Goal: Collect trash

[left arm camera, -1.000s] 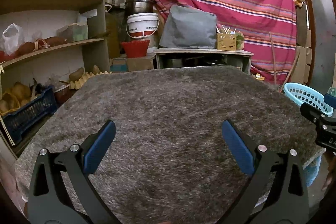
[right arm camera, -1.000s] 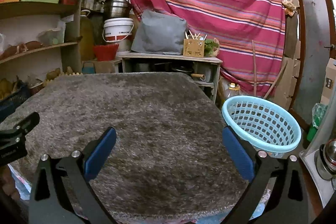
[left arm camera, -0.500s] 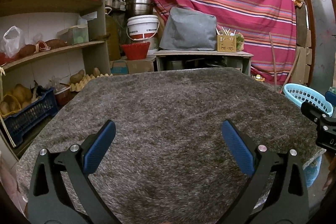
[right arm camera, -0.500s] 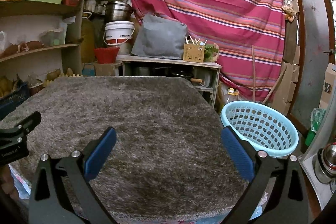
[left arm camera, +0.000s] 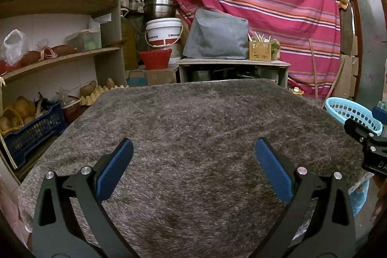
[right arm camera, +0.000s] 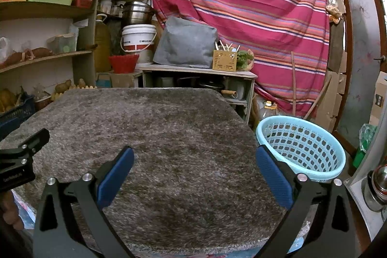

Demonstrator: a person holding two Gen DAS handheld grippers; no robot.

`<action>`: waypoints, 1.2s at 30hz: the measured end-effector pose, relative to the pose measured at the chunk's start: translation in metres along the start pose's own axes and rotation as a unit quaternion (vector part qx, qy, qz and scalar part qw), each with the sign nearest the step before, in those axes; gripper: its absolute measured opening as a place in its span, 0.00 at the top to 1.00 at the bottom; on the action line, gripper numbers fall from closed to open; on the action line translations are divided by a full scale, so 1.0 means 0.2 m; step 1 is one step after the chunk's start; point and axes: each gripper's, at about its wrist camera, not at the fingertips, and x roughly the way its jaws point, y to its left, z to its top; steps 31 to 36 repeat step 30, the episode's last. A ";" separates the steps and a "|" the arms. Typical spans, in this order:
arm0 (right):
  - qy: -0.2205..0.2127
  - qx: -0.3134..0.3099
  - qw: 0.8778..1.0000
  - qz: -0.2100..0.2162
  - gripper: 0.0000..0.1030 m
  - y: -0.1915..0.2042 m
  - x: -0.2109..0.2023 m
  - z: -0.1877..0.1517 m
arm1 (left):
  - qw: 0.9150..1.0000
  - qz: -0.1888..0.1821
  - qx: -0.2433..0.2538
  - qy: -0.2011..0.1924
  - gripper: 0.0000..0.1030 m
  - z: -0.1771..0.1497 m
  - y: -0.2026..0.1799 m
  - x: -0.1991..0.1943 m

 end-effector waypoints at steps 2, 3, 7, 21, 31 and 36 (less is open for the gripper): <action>0.000 0.000 1.000 0.000 0.04 0.00 0.00 0.00 | 1.000 0.000 0.001 -0.003 0.05 0.00 0.00 0.00; 0.000 0.000 1.000 0.000 0.04 0.00 0.00 0.00 | 1.000 0.000 0.002 -0.004 0.05 0.00 -0.01 -0.01; 0.001 0.000 1.000 0.000 0.04 0.00 0.00 0.00 | 1.000 -0.003 0.000 -0.003 0.05 0.01 0.00 -0.01; 0.001 0.000 1.000 0.000 0.04 0.01 0.00 -0.01 | 1.000 -0.002 0.001 -0.009 0.05 0.03 0.00 -0.02; 0.003 -0.001 1.000 0.002 0.04 0.02 0.00 -0.01 | 1.000 -0.004 0.013 -0.015 0.05 0.04 -0.01 -0.03; 0.003 -0.001 1.000 0.002 0.04 0.02 0.00 -0.01 | 1.000 -0.004 0.013 -0.015 0.05 0.04 -0.01 -0.03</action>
